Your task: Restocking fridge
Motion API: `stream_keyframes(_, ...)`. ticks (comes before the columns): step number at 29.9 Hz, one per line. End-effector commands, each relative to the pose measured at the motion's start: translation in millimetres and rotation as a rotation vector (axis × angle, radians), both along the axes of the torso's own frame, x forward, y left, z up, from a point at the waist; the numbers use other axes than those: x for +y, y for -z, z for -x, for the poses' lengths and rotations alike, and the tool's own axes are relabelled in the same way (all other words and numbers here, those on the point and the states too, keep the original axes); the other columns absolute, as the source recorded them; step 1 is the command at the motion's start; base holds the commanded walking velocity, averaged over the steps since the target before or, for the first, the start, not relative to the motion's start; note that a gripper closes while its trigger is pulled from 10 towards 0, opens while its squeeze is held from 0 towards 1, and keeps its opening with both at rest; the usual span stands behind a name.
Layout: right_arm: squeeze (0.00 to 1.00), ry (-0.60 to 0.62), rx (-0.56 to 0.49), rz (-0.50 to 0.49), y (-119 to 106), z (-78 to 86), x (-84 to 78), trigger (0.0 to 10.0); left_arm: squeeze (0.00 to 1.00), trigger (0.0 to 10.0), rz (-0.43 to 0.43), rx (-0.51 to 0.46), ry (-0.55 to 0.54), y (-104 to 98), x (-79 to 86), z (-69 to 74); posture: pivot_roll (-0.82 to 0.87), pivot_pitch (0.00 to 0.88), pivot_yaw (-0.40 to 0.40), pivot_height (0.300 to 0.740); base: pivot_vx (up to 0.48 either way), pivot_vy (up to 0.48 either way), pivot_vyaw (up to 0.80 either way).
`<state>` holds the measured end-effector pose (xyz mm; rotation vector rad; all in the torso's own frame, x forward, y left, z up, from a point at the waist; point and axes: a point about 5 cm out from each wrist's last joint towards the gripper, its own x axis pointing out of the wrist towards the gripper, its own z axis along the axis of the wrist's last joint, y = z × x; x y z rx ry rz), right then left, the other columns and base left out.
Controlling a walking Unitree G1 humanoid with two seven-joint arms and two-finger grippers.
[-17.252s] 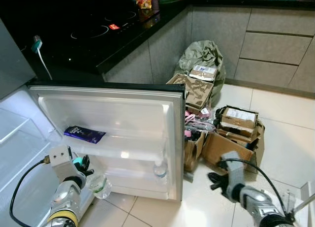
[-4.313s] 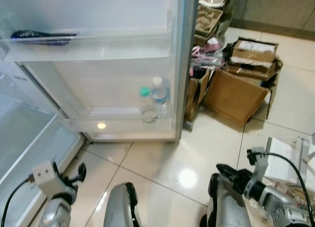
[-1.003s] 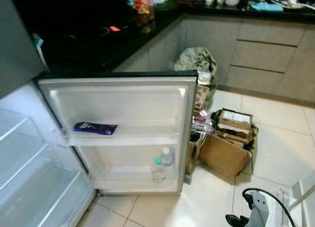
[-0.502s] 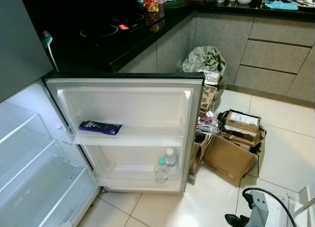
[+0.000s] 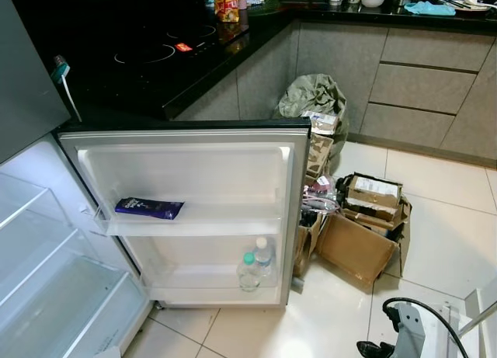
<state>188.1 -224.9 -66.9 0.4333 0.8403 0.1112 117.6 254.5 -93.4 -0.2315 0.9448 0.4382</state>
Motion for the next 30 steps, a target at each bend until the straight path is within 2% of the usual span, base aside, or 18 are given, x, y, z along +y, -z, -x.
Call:
stream_keyframes(1, 0.00, 0.013, 0.023, -0.009, 3.2, 5.6, 0.7, 10.0, 0.00, 10.0, 0.014, 0.005, 0.011, 1.9, -6.4, -0.1, -0.10, 0.000, 0.015, 0.740, 0.000, 0.000, 0.00)
stream_keyframes(4, 0.00, 0.033, 0.041, 0.001, 5.2, 8.3, 0.1, 10.0, 0.00, 10.0, 0.013, 0.004, 0.012, 1.6, -6.6, -1.5, -0.10, 0.000, 0.016, 0.740, 0.000, 0.000, 0.00)
stream_keyframes(7, 0.00, 0.079, 0.100, 0.101, 8.9, 12.1, -5.4, 10.0, 0.00, 10.0, 0.014, 0.002, 0.018, 1.3, -7.6, -3.3, -0.10, 0.000, 0.017, 0.740, 0.000, 0.000, 0.00)
stream_keyframes(12, 0.00, 0.057, 0.086, 0.047, 8.9, 14.1, -2.8, 10.0, 0.00, 10.0, 0.017, 0.002, 0.022, 1.7, -9.7, -3.9, -0.09, 0.000, 0.015, 0.740, 0.000, 0.000, 0.00)
stream_keyframes(15, 0.00, 0.078, 0.099, 0.076, 9.8, 14.6, -4.2, 10.0, 0.00, 10.0, 0.022, 0.001, 0.022, 2.0, -11.5, -4.8, -0.09, 0.000, 0.016, 0.740, 0.000, 0.000, 0.00)
stream_keyframes(19, 0.00, 0.037, 0.096, 0.077, 9.9, 15.0, -2.5, 10.0, 0.00, 10.0, 0.026, 0.001, 0.024, 2.4, -13.1, -5.0, -0.09, 0.000, 0.016, 0.740, 0.000, 0.000, 0.00)
stream_keyframes(23, 0.00, 0.068, 0.102, 0.092, 10.4, 15.3, -3.8, 10.0, 0.00, 10.0, 0.030, 0.004, 0.030, 2.9, -14.8, -4.6, -0.09, 0.000, 0.016, 0.740, 0.000, 0.000, 0.00)
stream_keyframes(30, 0.00, 0.082, 0.106, 0.093, 11.2, 16.9, -4.0, 10.0, 0.00, 10.0, 0.115, -0.011, 0.071, 5.4, -26.3, -4.8, -0.10, 0.000, 0.013, 0.740, 0.000, 0.000, 0.00)
